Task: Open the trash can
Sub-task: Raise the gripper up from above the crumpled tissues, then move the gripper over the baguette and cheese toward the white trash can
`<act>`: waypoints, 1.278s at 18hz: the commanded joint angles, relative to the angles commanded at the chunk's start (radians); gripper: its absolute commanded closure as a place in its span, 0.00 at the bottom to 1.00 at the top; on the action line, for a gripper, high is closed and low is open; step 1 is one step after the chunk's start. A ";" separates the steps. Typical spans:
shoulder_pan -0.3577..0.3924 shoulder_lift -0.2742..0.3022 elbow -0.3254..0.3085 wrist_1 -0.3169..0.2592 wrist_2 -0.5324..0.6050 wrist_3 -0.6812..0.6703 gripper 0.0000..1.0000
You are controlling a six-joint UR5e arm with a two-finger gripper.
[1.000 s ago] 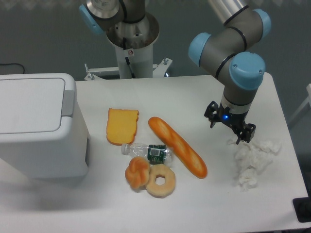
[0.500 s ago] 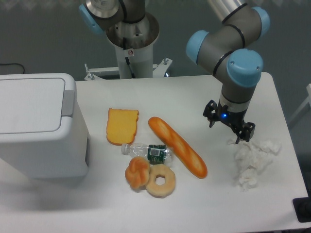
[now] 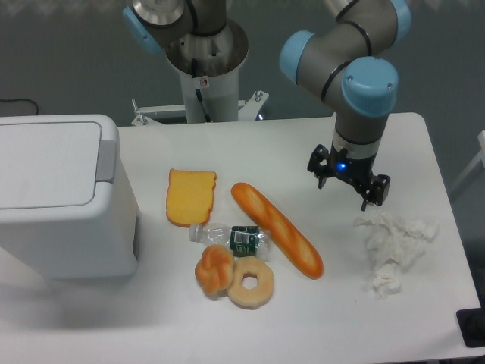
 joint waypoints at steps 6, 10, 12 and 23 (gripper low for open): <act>-0.090 0.035 0.014 -0.002 -0.031 -0.241 0.39; -0.146 0.057 0.018 -0.002 -0.037 -0.365 0.80; -0.170 0.072 0.021 -0.005 -0.048 -0.454 0.86; -0.339 0.160 0.034 -0.015 -0.187 -0.755 0.97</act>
